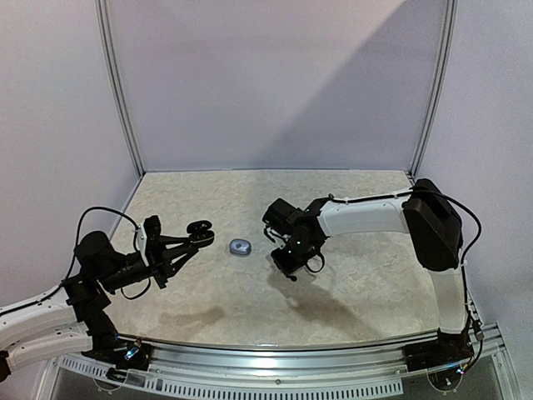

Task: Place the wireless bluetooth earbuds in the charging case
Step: Adjust the right earbud at the center of the board.

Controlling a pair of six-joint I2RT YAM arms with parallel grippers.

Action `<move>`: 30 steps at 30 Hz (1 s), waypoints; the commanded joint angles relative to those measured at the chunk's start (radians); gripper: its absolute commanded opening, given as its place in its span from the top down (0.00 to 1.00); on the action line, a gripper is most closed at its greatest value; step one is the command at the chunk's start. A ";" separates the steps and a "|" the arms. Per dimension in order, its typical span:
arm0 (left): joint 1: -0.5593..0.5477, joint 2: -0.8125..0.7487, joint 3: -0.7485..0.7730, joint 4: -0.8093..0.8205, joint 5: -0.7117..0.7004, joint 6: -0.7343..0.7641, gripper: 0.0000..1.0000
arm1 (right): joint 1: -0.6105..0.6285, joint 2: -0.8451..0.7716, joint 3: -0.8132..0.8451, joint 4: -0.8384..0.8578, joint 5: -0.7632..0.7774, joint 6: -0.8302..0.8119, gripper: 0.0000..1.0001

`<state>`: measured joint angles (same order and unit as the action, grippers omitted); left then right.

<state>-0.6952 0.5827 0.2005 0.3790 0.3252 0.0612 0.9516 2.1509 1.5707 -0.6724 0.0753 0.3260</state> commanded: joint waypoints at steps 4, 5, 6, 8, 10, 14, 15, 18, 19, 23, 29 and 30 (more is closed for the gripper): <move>0.016 0.001 -0.012 -0.009 0.001 0.014 1.00 | 0.032 0.020 0.005 -0.087 -0.036 -0.018 0.94; 0.016 0.001 -0.013 -0.009 0.002 0.014 1.00 | 0.030 0.020 -0.001 -0.090 -0.045 -0.021 0.94; 0.016 0.002 -0.013 -0.009 0.003 0.014 1.00 | 0.032 0.015 -0.005 -0.095 -0.046 -0.025 0.94; 0.016 0.002 -0.012 -0.009 0.003 0.013 1.00 | 0.035 0.007 -0.010 -0.107 -0.051 -0.032 0.95; 0.016 0.003 -0.013 -0.009 0.003 0.014 1.00 | 0.041 -0.006 -0.013 -0.122 -0.050 -0.040 0.96; 0.017 0.005 -0.014 -0.009 0.003 0.013 1.00 | 0.055 -0.024 -0.018 -0.140 -0.063 -0.069 0.96; 0.017 0.005 -0.014 -0.009 0.004 0.014 1.00 | 0.060 -0.026 -0.017 -0.147 -0.064 -0.080 0.96; 0.017 0.006 -0.014 -0.009 0.003 0.014 1.00 | 0.076 -0.025 -0.019 -0.169 -0.064 -0.110 0.96; 0.017 0.007 -0.015 -0.009 0.004 0.013 1.00 | 0.081 -0.026 -0.021 -0.175 -0.065 -0.119 0.97; 0.017 0.009 -0.013 -0.009 0.004 0.014 1.00 | 0.091 -0.027 -0.021 -0.197 -0.100 -0.136 0.97; 0.019 0.012 -0.013 -0.009 0.005 0.014 1.00 | 0.095 -0.059 -0.012 -0.158 -0.147 -0.150 0.89; 0.017 0.012 -0.013 -0.009 0.006 0.015 1.00 | 0.094 -0.076 -0.012 -0.134 -0.155 -0.148 0.88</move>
<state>-0.6907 0.5911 0.2005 0.3782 0.3252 0.0635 1.0378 2.1330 1.5703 -0.8196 -0.0120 0.1917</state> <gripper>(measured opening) 0.174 0.109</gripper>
